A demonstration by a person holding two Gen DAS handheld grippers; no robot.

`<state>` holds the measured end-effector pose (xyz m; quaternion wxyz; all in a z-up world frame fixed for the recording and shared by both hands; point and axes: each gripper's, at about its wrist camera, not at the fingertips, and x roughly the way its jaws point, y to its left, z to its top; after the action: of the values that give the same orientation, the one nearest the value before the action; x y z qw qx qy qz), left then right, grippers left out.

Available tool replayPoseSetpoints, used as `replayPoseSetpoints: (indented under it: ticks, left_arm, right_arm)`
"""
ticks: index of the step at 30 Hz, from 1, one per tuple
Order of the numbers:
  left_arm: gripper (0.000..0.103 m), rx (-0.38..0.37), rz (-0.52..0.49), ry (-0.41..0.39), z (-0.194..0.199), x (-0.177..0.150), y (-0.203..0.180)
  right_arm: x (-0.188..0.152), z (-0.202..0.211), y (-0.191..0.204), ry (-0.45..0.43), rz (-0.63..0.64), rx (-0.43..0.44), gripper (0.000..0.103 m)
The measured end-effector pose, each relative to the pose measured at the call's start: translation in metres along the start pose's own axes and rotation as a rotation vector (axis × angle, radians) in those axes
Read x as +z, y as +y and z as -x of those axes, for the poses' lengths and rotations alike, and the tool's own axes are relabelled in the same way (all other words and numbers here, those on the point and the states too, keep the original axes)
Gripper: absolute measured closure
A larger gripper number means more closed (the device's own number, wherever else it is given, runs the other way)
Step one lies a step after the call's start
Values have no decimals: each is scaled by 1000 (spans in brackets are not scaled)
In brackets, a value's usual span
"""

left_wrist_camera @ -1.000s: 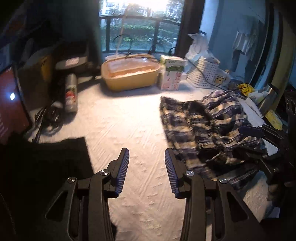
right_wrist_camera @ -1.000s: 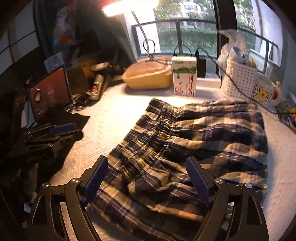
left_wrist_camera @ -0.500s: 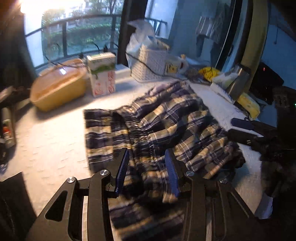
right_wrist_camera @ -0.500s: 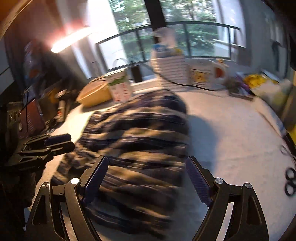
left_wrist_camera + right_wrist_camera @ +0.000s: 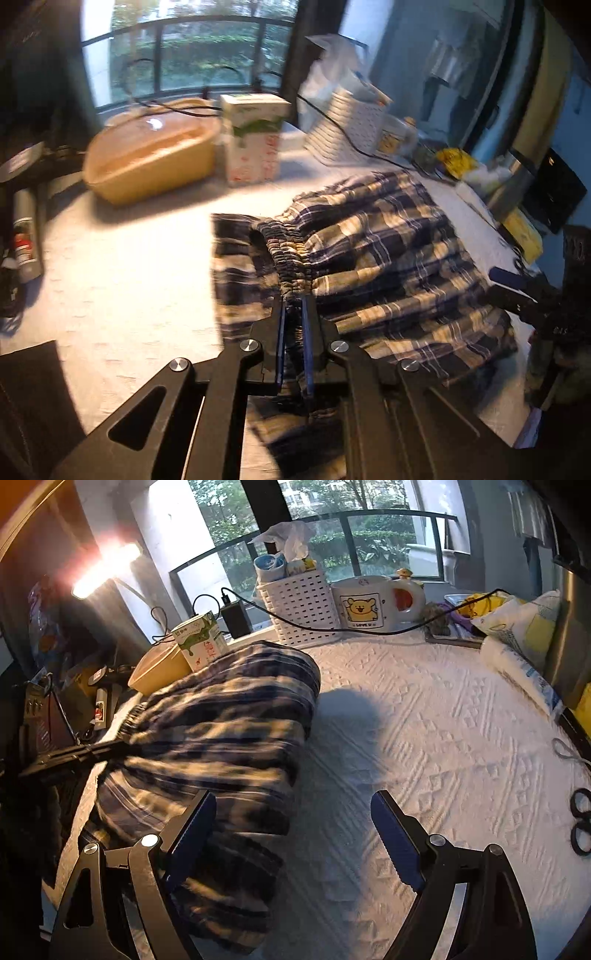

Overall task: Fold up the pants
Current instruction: 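Grasp the elastic waistband with the left gripper while the right gripper grasps the leg end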

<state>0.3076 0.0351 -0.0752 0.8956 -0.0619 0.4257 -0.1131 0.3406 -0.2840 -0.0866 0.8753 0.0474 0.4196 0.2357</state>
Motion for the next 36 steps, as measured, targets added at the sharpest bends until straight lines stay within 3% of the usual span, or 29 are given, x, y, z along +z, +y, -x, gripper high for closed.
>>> replayPoseSetpoints:
  ticks: [3,8,10,11,12,15,21,23,24,27,32,34,36]
  left_arm:
    - [96,4,27,18,-7,1,12]
    - [92,-89,0,56,-9,8,13]
    - [58,-63,-28,39,-7,15,16]
    - [51,-55,-27,22,-6,18,18]
    - [46,-55,-25,8,-5,21,19]
    - [44,-88,-12,-24,-10,34,27]
    - [45,-107,-69,4,-40,47,24]
    - [55,-121,-94,20,-47,47,21]
    - [69,-131,-102,34,-51,46,20]
    - [78,-138,-108,51,-58,44,21]
    - [83,-118,-84,9,-49,46,27]
    - [83,-115,-80,-33,-37,51,26]
    - [83,-88,-82,-68,-26,55,24]
  right_arm:
    - [5,-7,6,4,23,18,16]
    - [17,-13,14,-1,57,25,16]
    - [20,-15,15,-4,67,24,16]
    - [22,-17,15,-3,72,22,16]
    - [24,-19,15,-1,78,19,16]
    - [29,-26,14,2,87,10,16]
    - [49,-30,22,-29,156,8,19]
    - [57,-35,22,-33,178,10,24]
    - [63,-40,20,-27,181,18,25]
    - [78,-58,6,2,139,42,25]
    - [94,-96,-15,94,55,120,26]
    - [97,-105,-16,99,31,188,74]
    - [99,-106,-5,85,62,183,78]
